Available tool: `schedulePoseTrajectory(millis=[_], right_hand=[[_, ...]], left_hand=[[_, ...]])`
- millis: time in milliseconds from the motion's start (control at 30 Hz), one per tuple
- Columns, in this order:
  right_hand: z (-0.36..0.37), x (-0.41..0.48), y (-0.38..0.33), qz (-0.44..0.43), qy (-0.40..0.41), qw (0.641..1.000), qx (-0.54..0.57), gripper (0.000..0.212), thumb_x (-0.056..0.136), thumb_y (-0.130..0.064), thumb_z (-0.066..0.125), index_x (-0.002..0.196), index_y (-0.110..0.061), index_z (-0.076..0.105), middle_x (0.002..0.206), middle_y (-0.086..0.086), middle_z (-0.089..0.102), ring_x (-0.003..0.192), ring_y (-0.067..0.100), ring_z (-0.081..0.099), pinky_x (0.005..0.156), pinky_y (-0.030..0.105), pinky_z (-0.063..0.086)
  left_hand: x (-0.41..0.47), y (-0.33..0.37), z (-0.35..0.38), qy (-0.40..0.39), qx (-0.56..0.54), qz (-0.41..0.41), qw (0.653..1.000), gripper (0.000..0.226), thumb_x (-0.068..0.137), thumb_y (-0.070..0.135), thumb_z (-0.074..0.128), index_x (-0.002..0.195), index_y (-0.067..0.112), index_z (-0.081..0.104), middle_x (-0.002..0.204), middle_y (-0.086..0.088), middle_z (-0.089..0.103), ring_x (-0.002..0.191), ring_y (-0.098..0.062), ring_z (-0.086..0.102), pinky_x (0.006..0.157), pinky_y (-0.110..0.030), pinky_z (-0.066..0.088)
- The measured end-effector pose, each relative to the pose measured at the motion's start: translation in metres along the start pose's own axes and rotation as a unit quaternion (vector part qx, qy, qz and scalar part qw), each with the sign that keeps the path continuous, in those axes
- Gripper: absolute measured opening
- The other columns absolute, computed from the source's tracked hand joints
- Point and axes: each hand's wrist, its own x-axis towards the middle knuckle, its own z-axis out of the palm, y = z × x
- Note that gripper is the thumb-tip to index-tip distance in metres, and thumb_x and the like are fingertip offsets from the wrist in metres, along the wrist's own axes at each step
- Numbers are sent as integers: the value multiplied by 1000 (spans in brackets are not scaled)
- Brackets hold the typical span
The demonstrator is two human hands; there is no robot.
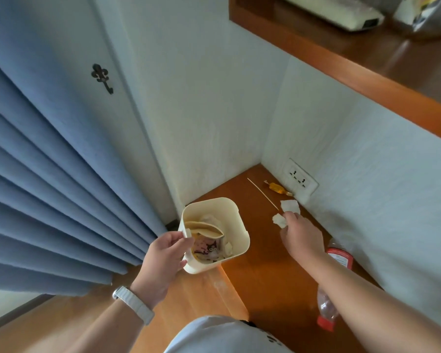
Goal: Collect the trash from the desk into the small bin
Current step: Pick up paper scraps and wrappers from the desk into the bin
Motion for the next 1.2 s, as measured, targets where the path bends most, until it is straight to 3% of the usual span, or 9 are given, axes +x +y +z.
schedulePoseTrajectory(millis=[133, 200, 367, 467, 733, 900, 1033, 1200], right_hand=[[-34, -10, -25, 8, 52, 995, 81, 22, 90, -23, 64, 110, -14, 60, 89, -1, 66, 69, 13, 60, 54, 33, 55], [-51, -16, -42, 13, 70, 987, 144, 17, 90, -26, 64, 105, -19, 58, 88, -4, 64, 66, 10, 59, 54, 35, 57], [-84, -33, -85, -18, 104, 957, 271, 17, 89, -33, 65, 96, -33, 50, 80, -27, 50, 63, -3, 56, 46, 19, 53], [-90, -38, -104, -37, 90, 947, 307, 14, 88, -31, 65, 94, -33, 52, 80, -26, 54, 66, -2, 59, 44, 16, 50], [-65, -45, -125, -36, -47, 965, 257, 17, 89, -31, 65, 101, -28, 54, 84, -14, 64, 65, 5, 66, 49, 24, 56], [-54, -51, -119, -42, -45, 972, 225, 17, 88, -36, 63, 98, -30, 51, 79, -14, 62, 63, 5, 62, 50, 25, 55], [-47, -52, -99, -39, -29, 978, 202, 24, 89, -51, 54, 104, -32, 50, 83, -15, 58, 67, 6, 59, 55, 28, 56], [-33, -37, -50, -1, -11, 985, 170, 28, 92, -51, 49, 108, -28, 55, 84, -18, 54, 69, 3, 56, 54, 25, 53]], left_hand=[[-8, -2, -4, -6, -2, 4, 1000, 32, 79, 34, 75, 103, 13, 74, 107, -16, 79, 106, -28, 73, 94, -47, 60], [-9, -4, -7, -4, -1, 5, 1000, 23, 87, 29, 76, 104, 13, 74, 106, -15, 79, 106, -28, 73, 89, -42, 60], [-13, -9, -13, 4, 5, 7, 1000, 13, 95, 23, 72, 103, 13, 74, 107, -15, 78, 104, -24, 72, 81, -36, 58], [-17, -10, -16, 3, 4, 10, 1000, 14, 94, 24, 72, 103, 14, 74, 106, -13, 78, 104, -23, 71, 81, -36, 57], [-27, -15, -21, -3, 8, 23, 1000, 14, 95, 26, 72, 105, 15, 73, 105, -12, 79, 105, -27, 72, 83, -37, 58], [-25, -15, -15, -2, 20, 20, 1000, 15, 94, 24, 72, 104, 13, 72, 108, -20, 77, 108, -36, 71, 95, -48, 58], [-17, -16, -1, -8, 16, 12, 1000, 16, 94, 24, 72, 106, 13, 72, 109, -21, 77, 108, -36, 71, 97, -52, 57], [-7, -16, 23, -8, 24, -5, 1000, 20, 92, 26, 73, 106, 13, 72, 108, -17, 78, 107, -34, 72, 98, -55, 59]])
